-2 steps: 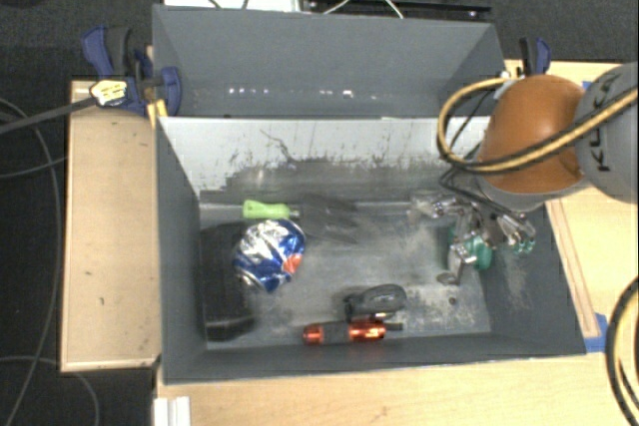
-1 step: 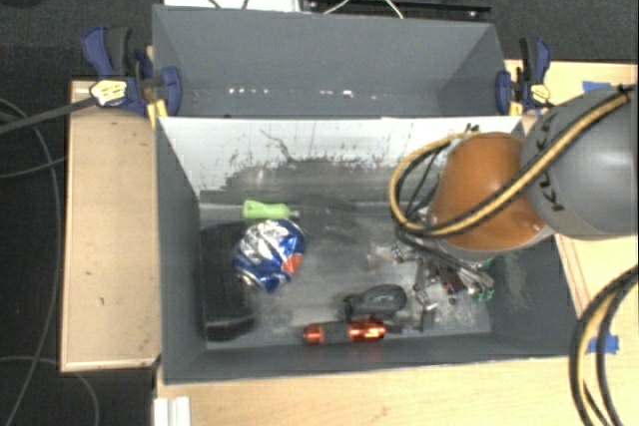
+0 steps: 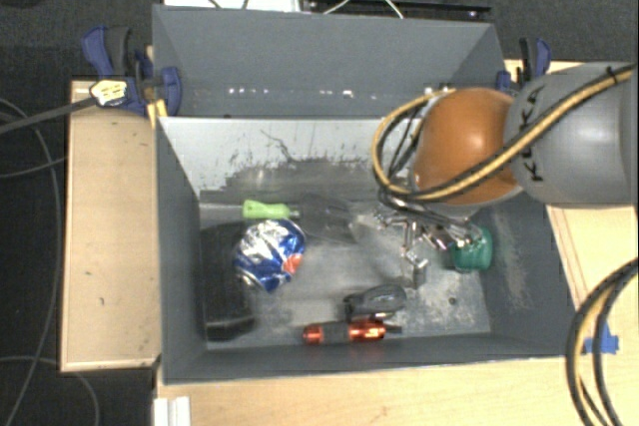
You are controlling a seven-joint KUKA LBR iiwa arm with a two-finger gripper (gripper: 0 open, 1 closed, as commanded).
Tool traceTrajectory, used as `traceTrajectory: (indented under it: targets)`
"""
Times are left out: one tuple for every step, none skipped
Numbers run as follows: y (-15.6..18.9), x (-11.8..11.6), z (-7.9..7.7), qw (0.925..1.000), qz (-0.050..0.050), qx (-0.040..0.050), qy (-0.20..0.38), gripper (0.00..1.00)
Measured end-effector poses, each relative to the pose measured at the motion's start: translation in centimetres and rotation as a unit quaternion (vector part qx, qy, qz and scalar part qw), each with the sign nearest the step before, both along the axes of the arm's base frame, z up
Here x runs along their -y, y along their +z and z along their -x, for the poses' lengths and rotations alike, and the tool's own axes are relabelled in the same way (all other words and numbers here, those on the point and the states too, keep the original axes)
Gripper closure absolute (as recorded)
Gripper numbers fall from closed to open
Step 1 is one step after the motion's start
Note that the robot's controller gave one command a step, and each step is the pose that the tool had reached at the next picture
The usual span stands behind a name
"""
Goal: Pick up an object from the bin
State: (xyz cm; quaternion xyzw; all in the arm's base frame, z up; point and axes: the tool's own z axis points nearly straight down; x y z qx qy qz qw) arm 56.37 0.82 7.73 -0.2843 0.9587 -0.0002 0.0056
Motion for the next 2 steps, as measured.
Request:
traceTrajectory:
  targets:
    - [-0.65,-10.71,6.82,0.994,0.0,-0.0042,0.109,0.0]
    - [-0.72,-10.26,6.66,0.9944,0.001,-0.0042,0.105,0.0]
